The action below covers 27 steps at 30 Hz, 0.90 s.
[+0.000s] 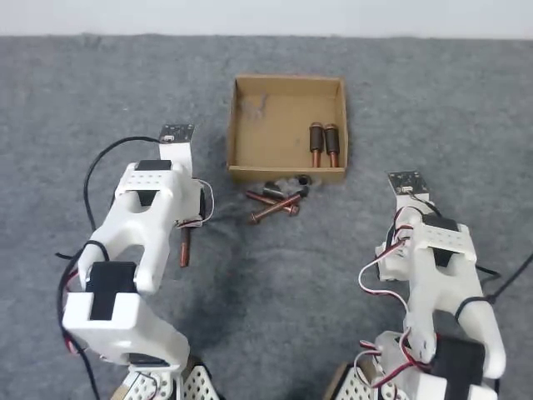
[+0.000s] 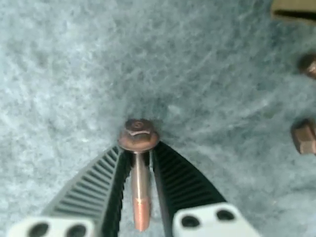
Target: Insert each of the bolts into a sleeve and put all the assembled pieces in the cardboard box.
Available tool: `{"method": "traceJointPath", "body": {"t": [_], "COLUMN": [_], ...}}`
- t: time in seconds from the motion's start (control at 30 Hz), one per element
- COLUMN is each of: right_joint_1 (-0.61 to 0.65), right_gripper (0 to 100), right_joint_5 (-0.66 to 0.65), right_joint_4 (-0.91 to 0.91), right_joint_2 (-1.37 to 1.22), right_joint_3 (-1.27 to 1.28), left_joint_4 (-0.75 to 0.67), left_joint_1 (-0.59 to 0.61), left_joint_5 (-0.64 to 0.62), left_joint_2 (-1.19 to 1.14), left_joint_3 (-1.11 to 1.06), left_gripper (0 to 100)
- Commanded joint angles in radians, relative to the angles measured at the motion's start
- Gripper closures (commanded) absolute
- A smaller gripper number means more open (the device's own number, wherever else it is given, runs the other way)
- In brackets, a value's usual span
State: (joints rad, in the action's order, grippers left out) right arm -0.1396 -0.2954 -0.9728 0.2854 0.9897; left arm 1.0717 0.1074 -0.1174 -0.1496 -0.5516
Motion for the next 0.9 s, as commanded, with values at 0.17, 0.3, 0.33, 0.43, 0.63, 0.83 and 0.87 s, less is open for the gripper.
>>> {"method": "traceJointPath", "body": {"t": [0.17, 0.3, 0.33, 0.43, 0.63, 0.83, 0.87], "right_joint_1": [0.012, 0.035, 0.042, 0.058, 0.111, 0.159, 0.166], "right_gripper": [99.1, 99.1, 99.1, 99.1, 99.1, 99.1, 99.1], "right_joint_5": [-0.008, -0.008, -0.008, -0.008, -0.008, -0.008, -0.008], "right_joint_4": [0.001, 0.005, 0.008, 0.008, 0.065, 0.263, 0.294], "right_joint_2": [0.028, 0.027, 0.027, 0.030, 0.019, 0.018, 0.018], "right_joint_3": [-0.005, -0.048, -0.061, -0.123, -0.222, -0.216, -0.201], "left_joint_4": [-0.106, -0.216, -0.233, -0.262, -0.267, -0.269, -0.269], "left_joint_1": [0.009, 0.009, 0.008, 0.008, 0.008, 0.008, 0.008], "left_joint_5": [0.014, 0.015, 0.015, 0.015, 0.015, 0.015, 0.015], "left_joint_2": [0.166, 0.310, 0.339, 0.390, 0.394, 0.394, 0.394], "left_joint_3": [-0.113, -0.252, -0.277, -0.323, -0.329, -0.331, -0.331], "left_gripper": [99, 99, 99, 99, 99, 99, 99]}}
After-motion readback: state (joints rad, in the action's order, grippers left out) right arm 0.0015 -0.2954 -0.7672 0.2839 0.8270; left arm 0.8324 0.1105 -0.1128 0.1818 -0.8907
